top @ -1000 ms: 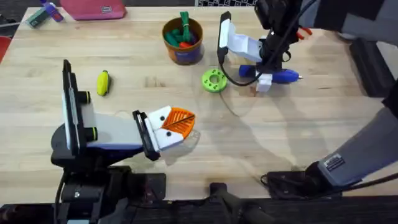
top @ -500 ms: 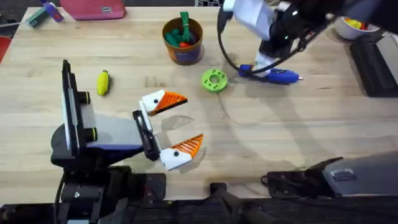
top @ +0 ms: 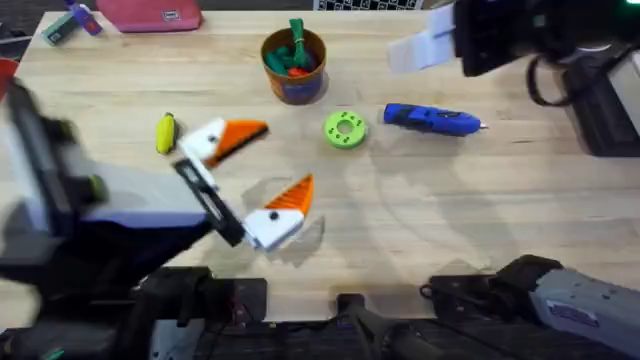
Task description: Pick up the gripper from the table and insert it into the empty holder that is missing its gripper. Then pick up a screw, insert it into the mounting hole, and use the screwdriver to tighten it. Finally, clean up the table by picking up the vegetable and placing it into the bucket.
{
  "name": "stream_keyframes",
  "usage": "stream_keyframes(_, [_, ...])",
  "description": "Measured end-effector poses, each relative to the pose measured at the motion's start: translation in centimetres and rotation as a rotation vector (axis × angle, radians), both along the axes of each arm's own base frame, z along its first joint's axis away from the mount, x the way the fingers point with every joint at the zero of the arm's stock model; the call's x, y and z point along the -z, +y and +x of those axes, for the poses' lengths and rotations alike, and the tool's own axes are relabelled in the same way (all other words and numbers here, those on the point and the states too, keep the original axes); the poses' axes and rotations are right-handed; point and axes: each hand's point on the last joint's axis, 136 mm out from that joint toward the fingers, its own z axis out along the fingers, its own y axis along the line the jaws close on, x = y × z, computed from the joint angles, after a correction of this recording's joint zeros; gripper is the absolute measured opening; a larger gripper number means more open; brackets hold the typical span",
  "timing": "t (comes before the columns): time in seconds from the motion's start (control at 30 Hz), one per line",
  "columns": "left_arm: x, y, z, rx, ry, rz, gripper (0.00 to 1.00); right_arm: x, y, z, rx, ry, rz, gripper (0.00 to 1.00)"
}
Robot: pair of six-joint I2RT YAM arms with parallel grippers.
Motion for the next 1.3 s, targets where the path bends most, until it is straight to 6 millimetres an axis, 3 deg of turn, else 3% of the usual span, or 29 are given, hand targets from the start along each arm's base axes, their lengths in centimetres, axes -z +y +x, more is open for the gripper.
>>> stream_keyframes(0.17, [-3.2,2.3,1.0,-0.161,0.140,0.117,0.973,-2.0,-0.5,-3.2,0.046,0.001,0.117,0.992])
stream_keyframes(0.3, [-5.1,4.6,2.7,-0.296,0.279,0.221,0.973,-2.1,-1.4,-5.3,0.074,-0.009,0.172,0.992])
stream_keyframes(0.5, [-6.8,7.8,5.9,-0.457,0.408,0.353,0.973,1.3,-2.8,-8.0,0.103,0.028,0.179,0.992])
stream_keyframes(0.73, [-6.2,12.5,8.3,-0.671,0.506,0.484,0.986,6.8,-3.7,-9.7,0.121,0.141,0.116,0.992])
stream_keyframes(0.93, [-2.9,18.8,11.1,-0.863,0.715,0.513,0.985,7.4,-3.8,-9.8,0.122,0.155,0.108,0.993])
stream_keyframes(1.13, [3.0,24.9,13.3,-0.958,0.973,0.493,0.985,7.4,-3.8,-9.8,0.122,0.155,0.108,0.994])
stream_keyframes(1.3, [8.4,27.5,13.9,-0.921,1.134,0.503,0.985,7.4,-3.8,-9.8,0.122,0.155,0.108,0.993])
